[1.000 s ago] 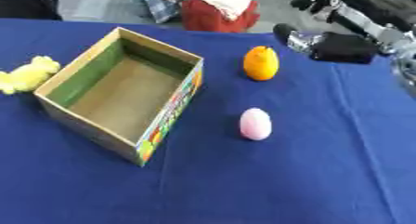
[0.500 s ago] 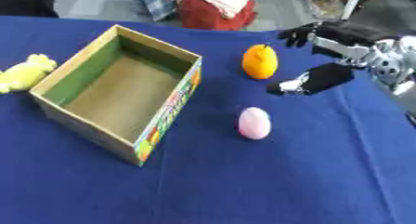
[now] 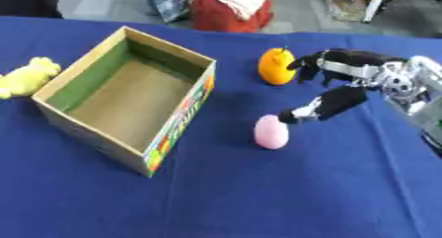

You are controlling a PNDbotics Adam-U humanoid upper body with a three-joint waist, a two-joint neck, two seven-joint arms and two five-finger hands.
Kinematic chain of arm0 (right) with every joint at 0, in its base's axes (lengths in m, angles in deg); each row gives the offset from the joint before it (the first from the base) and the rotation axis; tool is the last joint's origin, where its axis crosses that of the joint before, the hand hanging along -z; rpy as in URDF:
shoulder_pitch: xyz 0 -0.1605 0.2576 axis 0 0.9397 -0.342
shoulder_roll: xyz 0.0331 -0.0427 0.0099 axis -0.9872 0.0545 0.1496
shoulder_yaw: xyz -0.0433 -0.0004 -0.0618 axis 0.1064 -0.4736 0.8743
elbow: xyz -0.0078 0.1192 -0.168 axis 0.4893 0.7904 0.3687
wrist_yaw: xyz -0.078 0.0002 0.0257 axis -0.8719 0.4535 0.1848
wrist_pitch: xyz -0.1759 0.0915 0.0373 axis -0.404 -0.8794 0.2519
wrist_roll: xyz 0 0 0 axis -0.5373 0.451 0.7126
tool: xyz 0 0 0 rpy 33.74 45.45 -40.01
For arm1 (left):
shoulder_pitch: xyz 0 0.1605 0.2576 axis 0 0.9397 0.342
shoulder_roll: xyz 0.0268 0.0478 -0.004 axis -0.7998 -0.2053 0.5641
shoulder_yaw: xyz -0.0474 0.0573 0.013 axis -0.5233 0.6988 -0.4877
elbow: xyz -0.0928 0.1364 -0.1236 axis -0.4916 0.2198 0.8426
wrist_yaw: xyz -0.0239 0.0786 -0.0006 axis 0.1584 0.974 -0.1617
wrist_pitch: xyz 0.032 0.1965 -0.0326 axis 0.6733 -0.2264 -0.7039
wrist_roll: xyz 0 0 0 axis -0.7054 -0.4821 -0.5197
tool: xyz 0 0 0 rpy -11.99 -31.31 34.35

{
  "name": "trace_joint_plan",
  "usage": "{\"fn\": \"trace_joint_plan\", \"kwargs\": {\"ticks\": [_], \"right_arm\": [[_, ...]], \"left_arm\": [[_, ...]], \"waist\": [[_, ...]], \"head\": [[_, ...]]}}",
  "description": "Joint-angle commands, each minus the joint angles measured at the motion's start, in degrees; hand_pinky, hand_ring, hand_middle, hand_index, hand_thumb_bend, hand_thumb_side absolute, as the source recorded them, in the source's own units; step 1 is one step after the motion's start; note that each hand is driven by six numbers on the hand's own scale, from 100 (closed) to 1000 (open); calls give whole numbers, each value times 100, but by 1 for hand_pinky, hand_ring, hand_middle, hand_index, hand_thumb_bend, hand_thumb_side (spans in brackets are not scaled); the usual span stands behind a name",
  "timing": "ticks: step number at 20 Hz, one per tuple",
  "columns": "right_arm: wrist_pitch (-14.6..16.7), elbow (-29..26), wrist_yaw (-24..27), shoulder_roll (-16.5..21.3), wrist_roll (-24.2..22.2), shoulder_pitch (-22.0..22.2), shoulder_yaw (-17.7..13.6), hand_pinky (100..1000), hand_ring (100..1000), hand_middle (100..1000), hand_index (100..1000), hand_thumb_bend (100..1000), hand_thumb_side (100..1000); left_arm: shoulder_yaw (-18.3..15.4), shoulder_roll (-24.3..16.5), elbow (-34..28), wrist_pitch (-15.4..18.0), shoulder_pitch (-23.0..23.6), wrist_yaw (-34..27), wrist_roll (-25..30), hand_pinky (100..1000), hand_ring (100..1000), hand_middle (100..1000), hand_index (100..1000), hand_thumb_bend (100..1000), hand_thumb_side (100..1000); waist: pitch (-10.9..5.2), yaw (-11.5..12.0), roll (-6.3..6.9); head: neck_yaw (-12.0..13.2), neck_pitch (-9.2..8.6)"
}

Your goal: Pick up objects on the table and place them in the box.

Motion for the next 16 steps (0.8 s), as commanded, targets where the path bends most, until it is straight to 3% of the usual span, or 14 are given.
{"fn": "trace_joint_plan", "kwargs": {"ticks": [1,7,16], "right_arm": [[-84,-305,133,125,26,-2,-12,662,805,696,918,616,671],[-255,-457,158,60,103,112,121,650,790,694,908,619,656],[-186,-51,-421,-213,160,91,335,652,774,693,886,579,646]], "left_arm": [[-32,-206,-83,-17,-38,-8,23,337,617,525,781,100,681],[-25,-188,-83,-32,-37,-16,40,336,616,524,781,100,681],[-18,-147,-83,-17,-15,-38,67,335,614,522,780,100,682]], "waist": [[-83,6,25],[-70,18,32],[-61,51,43]], "head": [[-9,-51],[-17,-46],[-30,-49]]}}
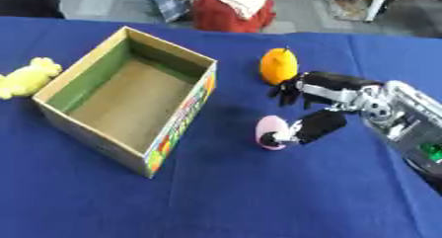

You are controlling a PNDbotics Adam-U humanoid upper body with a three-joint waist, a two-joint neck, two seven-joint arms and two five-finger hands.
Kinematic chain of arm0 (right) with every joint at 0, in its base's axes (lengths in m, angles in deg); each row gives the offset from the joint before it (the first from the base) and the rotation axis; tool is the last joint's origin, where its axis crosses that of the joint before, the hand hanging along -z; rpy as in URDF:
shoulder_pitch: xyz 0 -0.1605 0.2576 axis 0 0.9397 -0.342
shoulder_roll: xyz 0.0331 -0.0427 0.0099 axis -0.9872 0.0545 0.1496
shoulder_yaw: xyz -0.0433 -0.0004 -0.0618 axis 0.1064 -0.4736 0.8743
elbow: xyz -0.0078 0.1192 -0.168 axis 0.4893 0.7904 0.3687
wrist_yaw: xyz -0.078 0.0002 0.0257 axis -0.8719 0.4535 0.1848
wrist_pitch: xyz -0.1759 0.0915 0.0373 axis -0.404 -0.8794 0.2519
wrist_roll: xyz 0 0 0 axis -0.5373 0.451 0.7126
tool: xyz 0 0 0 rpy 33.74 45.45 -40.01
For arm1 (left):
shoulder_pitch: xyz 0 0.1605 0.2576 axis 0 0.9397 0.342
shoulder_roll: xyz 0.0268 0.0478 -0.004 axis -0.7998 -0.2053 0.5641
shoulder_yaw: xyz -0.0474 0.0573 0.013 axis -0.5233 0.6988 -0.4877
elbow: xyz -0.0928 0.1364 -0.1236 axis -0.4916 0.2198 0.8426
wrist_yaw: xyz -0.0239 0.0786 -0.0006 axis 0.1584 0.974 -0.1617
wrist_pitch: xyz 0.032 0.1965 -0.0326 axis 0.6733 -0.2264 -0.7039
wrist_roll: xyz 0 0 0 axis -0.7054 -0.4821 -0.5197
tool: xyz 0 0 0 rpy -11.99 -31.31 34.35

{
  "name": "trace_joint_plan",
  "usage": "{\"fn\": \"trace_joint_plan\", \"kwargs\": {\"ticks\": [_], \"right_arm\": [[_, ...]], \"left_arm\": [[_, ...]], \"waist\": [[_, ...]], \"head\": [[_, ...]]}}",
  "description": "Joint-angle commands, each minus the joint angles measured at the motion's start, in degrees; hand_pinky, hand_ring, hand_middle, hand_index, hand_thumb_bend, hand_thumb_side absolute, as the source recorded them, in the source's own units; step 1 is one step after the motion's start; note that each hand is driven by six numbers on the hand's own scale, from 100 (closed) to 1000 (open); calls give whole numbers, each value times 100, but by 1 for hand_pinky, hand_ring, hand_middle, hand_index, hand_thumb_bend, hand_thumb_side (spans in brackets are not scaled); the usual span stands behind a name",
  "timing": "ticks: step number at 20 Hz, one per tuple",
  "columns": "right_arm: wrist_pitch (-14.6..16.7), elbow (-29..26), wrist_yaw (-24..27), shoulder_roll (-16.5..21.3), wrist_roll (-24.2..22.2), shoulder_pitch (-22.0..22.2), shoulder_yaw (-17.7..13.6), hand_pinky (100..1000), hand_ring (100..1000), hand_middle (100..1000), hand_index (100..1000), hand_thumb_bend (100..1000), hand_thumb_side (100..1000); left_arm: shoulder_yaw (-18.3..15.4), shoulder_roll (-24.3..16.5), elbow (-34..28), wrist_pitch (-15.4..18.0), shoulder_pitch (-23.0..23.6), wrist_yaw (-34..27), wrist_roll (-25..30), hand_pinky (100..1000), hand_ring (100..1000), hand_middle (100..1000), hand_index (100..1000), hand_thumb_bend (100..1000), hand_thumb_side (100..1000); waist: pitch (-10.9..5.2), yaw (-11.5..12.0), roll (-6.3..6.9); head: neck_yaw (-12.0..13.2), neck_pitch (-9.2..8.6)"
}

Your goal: Pick up objects on the table and place them in the box.

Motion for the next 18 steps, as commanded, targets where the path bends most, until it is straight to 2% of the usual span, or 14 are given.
{"fn": "trace_joint_plan", "kwargs": {"ticks": [1,9,13,18], "right_arm": [[38,159,-224,24,38,-64,-2,652,775,695,883,571,646],[177,519,-481,-140,71,-42,125,651,771,682,862,517,625],[197,568,-557,-158,92,-33,144,640,752,621,811,374,586],[203,415,-469,-155,224,-36,165,609,719,529,721,283,557]], "left_arm": [[-22,-142,-83,3,-20,-16,23,334,614,522,780,100,682],[-14,-118,-83,24,-5,-27,59,333,612,521,780,100,683],[-10,-108,-83,23,9,-29,69,333,612,520,779,100,683],[-7,-89,-83,29,18,-37,77,332,612,520,778,100,683]], "waist": [[-86,10,24],[-63,27,31],[-54,30,31],[-48,32,29]], "head": [[-12,-44],[-35,-45],[-41,-44],[-43,-40]]}}
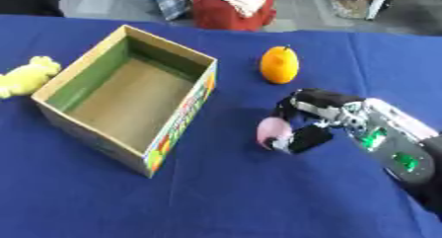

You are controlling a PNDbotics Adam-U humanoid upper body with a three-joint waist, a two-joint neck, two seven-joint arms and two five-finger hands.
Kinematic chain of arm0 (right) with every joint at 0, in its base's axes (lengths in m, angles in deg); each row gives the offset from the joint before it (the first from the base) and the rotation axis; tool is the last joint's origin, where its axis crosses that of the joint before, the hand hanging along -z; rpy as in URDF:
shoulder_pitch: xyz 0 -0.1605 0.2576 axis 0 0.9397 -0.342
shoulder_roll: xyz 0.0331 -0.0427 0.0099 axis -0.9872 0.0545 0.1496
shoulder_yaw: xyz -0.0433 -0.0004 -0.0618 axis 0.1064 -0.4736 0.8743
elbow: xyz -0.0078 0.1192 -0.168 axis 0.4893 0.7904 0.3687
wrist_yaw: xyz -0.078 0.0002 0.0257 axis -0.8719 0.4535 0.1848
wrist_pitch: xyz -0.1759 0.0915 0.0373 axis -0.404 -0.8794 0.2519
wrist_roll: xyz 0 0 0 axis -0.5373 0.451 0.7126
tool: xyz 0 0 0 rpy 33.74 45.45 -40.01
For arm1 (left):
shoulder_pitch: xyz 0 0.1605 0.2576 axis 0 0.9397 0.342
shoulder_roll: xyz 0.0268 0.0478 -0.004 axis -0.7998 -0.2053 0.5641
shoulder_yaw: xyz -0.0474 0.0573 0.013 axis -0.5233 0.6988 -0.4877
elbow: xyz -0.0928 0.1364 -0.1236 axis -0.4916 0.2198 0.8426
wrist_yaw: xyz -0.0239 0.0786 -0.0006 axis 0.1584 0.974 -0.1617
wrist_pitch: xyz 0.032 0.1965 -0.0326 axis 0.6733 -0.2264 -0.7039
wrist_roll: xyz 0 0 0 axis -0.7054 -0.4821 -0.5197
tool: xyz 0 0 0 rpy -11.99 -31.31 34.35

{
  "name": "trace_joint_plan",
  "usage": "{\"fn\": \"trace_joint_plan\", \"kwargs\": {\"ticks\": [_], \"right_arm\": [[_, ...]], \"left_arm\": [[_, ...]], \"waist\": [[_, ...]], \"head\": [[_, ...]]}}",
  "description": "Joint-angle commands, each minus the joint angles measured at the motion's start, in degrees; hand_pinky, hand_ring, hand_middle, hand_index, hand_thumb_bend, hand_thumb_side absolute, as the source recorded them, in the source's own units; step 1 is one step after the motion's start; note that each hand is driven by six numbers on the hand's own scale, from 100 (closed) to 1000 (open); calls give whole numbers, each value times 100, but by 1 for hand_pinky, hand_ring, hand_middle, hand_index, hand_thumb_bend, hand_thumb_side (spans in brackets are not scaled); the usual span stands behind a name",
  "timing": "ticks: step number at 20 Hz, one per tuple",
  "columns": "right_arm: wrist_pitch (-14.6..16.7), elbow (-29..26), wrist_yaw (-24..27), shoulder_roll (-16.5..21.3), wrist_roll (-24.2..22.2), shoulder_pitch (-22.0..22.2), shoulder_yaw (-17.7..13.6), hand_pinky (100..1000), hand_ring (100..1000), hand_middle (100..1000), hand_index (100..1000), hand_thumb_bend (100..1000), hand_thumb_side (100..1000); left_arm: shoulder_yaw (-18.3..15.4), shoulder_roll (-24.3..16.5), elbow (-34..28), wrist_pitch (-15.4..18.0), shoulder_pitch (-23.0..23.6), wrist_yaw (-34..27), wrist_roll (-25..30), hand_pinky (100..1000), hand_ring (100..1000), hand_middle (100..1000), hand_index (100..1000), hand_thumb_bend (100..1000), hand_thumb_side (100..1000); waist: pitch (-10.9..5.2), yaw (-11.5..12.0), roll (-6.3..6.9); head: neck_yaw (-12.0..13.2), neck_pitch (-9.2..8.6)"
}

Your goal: Pick up objects on the table and place them in the box.

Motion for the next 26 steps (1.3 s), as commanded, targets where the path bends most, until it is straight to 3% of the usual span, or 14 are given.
{"fn": "trace_joint_plan", "kwargs": {"ticks": [1,5,9,13,21,22,23,24,26], "right_arm": [[-3,-190,56,109,96,-66,-14,595,699,501,683,243,536],[-71,-314,69,124,363,-73,-9,543,612,414,589,100,432],[-152,-381,77,130,764,-80,-29,497,555,369,543,100,297],[-252,-563,164,141,1022,-104,-133,474,529,376,556,100,236],[-530,-1119,386,159,1279,-465,-468,472,517,383,578,100,207],[-566,-1154,410,128,1289,-569,-496,472,516,382,579,100,215],[-599,-1171,434,97,1291,-663,-513,473,516,383,581,100,300],[-633,-1168,463,43,1290,-792,-528,473,515,383,583,100,229],[-740,-1025,541,-153,1295,-1095,-529,465,510,386,591,100,231]], "left_arm": [[-36,-97,-83,5,-28,-12,15,332,612,520,777,100,682],[-38,-93,-83,8,-20,-13,19,332,611,520,777,100,682],[-38,-91,-83,9,-17,-16,22,332,611,520,778,100,681],[-35,-94,-83,12,-14,-21,27,332,611,521,779,100,679],[-37,-112,-83,21,-36,-27,26,332,612,522,781,100,676],[-33,-112,-83,26,-48,-28,30,332,612,522,781,100,676],[-30,-113,-83,30,-58,-29,33,333,612,522,781,100,680],[-25,-113,-83,37,-72,-30,38,333,612,522,781,100,675],[-16,-112,-83,50,-103,-33,51,333,613,522,781,100,676]], "waist": [[-88,6,24],[-87,14,23],[-89,15,17],[-94,10,17],[-123,27,11],[-126,33,8],[-128,38,6],[-132,48,2],[-142,67,-12]], "head": [[-14,-39],[-17,-50],[-23,-48],[-19,-39],[-32,-41],[-38,-41],[-43,-41],[-54,-38],[-92,-27]]}}
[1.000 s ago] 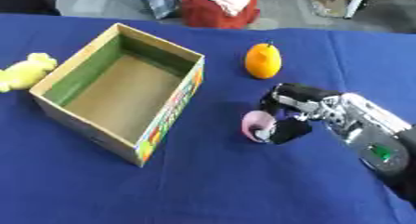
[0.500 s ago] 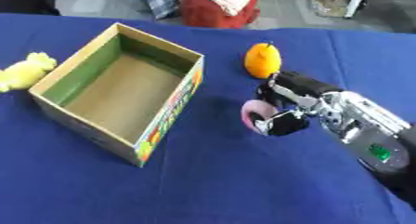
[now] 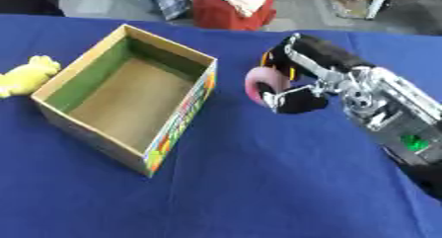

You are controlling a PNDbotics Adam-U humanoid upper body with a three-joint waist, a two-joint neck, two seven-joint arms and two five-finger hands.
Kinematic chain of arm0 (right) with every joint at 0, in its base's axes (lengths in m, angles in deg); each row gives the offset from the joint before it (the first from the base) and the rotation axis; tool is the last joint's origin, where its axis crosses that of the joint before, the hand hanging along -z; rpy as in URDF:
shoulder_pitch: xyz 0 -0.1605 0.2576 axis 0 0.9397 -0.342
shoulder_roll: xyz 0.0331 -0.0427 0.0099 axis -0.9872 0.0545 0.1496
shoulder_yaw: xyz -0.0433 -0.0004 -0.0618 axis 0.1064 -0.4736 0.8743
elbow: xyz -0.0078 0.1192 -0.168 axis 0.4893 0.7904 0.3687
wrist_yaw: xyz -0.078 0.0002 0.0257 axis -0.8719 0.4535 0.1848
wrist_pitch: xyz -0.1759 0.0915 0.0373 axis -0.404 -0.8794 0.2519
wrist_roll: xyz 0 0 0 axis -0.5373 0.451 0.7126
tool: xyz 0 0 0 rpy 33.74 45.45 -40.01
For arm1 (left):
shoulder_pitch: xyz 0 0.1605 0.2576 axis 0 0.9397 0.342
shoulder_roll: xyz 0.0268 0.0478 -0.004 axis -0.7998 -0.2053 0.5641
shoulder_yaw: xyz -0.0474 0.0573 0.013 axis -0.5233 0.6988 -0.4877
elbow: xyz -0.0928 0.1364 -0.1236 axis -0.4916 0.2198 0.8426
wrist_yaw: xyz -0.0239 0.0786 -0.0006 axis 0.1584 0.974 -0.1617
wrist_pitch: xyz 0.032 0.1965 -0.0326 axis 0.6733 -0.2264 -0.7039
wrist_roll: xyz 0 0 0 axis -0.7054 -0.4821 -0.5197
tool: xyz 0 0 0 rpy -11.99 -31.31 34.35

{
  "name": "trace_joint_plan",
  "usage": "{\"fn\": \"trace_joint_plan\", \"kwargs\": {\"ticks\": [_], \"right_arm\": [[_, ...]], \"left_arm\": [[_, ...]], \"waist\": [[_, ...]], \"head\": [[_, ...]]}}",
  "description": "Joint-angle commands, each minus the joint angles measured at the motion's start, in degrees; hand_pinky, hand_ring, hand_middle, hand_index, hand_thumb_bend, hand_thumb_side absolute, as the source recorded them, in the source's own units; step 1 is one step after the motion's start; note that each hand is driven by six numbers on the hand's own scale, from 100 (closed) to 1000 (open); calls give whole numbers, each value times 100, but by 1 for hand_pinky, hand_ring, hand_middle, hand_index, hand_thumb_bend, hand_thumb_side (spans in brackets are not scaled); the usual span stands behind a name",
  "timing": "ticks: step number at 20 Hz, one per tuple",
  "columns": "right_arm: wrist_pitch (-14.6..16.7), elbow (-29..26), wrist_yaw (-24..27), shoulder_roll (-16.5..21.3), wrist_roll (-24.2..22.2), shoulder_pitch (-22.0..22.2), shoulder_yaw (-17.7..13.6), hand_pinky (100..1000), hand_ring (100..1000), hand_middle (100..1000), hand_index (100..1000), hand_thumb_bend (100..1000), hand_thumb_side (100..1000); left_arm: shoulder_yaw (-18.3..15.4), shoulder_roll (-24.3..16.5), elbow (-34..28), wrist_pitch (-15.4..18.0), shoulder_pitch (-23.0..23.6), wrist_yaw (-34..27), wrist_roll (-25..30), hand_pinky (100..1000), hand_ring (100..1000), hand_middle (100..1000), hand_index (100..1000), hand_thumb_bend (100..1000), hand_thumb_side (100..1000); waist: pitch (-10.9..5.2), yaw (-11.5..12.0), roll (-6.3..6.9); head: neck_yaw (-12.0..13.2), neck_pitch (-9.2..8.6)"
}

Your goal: Pick up objects on the table and place them in the box.

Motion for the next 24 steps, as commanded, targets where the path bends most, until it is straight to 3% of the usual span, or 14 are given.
{"fn": "trace_joint_plan", "kwargs": {"ticks": [1,4,8,12,18,24], "right_arm": [[-167,129,138,-179,27,-422,-105,463,509,386,592,100,231],[-249,662,105,-684,25,-998,10,461,505,376,585,100,232],[-115,1418,-148,-1380,88,-1657,142,456,499,368,578,100,247],[27,2178,-539,-2100,235,-2063,96,454,499,367,580,100,255],[216,3033,-1238,-3113,713,-2168,-135,445,492,359,575,100,251],[337,3857,-1755,-3750,1101,-1992,-286,441,494,363,579,100,249]], "left_arm": [[-15,-112,-83,25,-108,-10,28,333,615,523,781,100,677],[17,-75,-83,21,-166,-19,94,333,616,523,782,100,678],[31,-58,-83,41,-241,-28,122,334,616,523,781,100,676],[41,-18,-83,80,-319,-57,109,334,616,524,781,100,673],[33,57,-83,156,-396,-128,10,335,614,523,780,100,670],[62,112,-83,190,-467,-165,5,334,614,523,780,100,669]], "waist": [[-135,25,3],[-150,125,-28],[-149,240,-53],[-116,281,-35],[-51,310,-9],[-2,345,8]], "head": [[-67,-25],[-191,-17],[-295,5],[-395,39],[-517,27],[-601,-53]]}}
